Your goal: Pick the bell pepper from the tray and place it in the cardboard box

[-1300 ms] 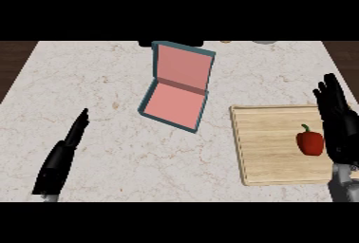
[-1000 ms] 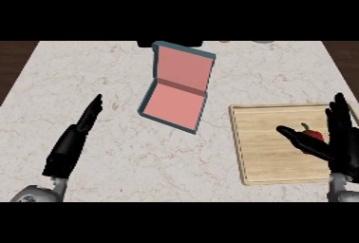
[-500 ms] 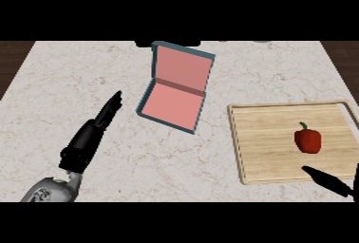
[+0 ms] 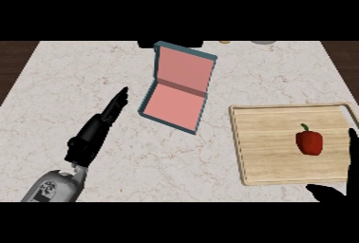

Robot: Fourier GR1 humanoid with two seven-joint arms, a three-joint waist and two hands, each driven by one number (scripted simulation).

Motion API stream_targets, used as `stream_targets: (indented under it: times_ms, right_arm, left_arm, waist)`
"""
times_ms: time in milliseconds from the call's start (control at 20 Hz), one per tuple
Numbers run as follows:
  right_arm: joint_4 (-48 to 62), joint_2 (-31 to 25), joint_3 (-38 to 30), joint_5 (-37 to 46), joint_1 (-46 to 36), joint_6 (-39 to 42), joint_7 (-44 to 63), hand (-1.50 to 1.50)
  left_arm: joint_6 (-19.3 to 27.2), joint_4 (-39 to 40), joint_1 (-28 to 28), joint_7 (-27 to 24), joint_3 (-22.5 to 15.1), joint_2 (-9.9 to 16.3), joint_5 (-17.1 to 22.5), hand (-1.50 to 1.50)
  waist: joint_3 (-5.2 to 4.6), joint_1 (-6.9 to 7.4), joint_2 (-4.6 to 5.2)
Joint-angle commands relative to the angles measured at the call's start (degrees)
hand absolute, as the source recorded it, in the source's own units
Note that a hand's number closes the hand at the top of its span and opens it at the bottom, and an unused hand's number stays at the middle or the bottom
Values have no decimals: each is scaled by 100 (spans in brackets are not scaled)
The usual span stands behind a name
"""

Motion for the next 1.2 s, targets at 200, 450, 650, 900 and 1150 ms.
stream_targets:
  times_ms: [200, 450, 650, 900, 1150]
  right_arm:
    - [-1652, 274, 232, -693, -761, 2750, 2245, -150]
    - [-954, 813, -62, -741, -1334, 2695, 2200, -150]
    - [-908, 832, -484, -919, -1580, 3019, 2088, -150]
    - [226, 1178, -484, -584, -1973, 2769, 1741, -150]
    - [420, 1303, -547, -390, -1537, 2705, 1505, -150]
  left_arm:
    - [-56, -56, -208, 195, 24, -204, -53, 0]
    - [-306, 229, -160, 28, 224, -278, -203, 0]
    - [-408, 187, -352, 264, 391, -429, -315, 0]
    - [-534, 276, -343, 267, 512, -517, -490, 0]
    - [-473, 122, -61, 215, 454, -797, -752, 0]
  waist:
    - [36, 121, 8]
    - [47, 112, 18]
    - [47, 100, 14]
    - [48, 115, 19]
    - [48, 94, 12]
